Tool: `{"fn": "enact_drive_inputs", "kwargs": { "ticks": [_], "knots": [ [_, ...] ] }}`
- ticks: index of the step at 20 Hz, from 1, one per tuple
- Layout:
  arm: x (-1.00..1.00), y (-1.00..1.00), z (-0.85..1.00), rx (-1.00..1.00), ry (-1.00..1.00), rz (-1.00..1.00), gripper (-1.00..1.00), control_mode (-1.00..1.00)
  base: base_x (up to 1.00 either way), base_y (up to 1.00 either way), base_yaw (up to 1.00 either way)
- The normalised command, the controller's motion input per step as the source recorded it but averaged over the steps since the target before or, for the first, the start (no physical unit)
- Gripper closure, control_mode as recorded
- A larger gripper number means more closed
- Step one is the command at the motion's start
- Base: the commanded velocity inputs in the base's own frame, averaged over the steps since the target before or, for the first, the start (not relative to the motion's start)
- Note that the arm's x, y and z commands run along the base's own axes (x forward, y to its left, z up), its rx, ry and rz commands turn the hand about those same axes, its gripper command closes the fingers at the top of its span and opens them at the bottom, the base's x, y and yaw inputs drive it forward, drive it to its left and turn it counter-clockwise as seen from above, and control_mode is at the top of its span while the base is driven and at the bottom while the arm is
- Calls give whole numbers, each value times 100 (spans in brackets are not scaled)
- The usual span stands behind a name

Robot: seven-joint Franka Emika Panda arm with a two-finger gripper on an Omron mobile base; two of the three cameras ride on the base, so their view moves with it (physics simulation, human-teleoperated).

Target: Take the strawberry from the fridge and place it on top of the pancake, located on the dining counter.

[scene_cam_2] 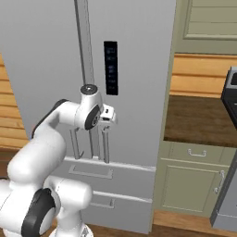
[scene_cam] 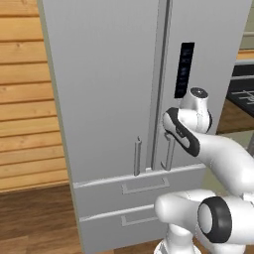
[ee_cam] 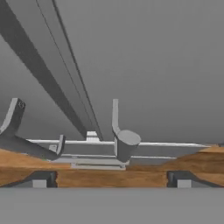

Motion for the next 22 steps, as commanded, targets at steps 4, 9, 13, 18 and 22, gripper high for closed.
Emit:
{"fn": "enact_drive_inputs", "kwargs": {
  "ticks": [4, 9, 13, 18, 22],
  "knots": [
    [41, -32, -56, -4, -2, 0, -100, -100, 0, 0, 0],
    [26, 0, -46, -6, -17, 0, -100, -100, 0, 0, 0],
    [0, 0, -18, 0, -1, 0, -100, -100, 0, 0, 0],
    [14, 0, -15, 0, 0, 0, 100, -100, 0, 0, 0],
    [39, 0, 0, 0, -3, 0, 100, -100, 0, 0, 0]
  ]
}}
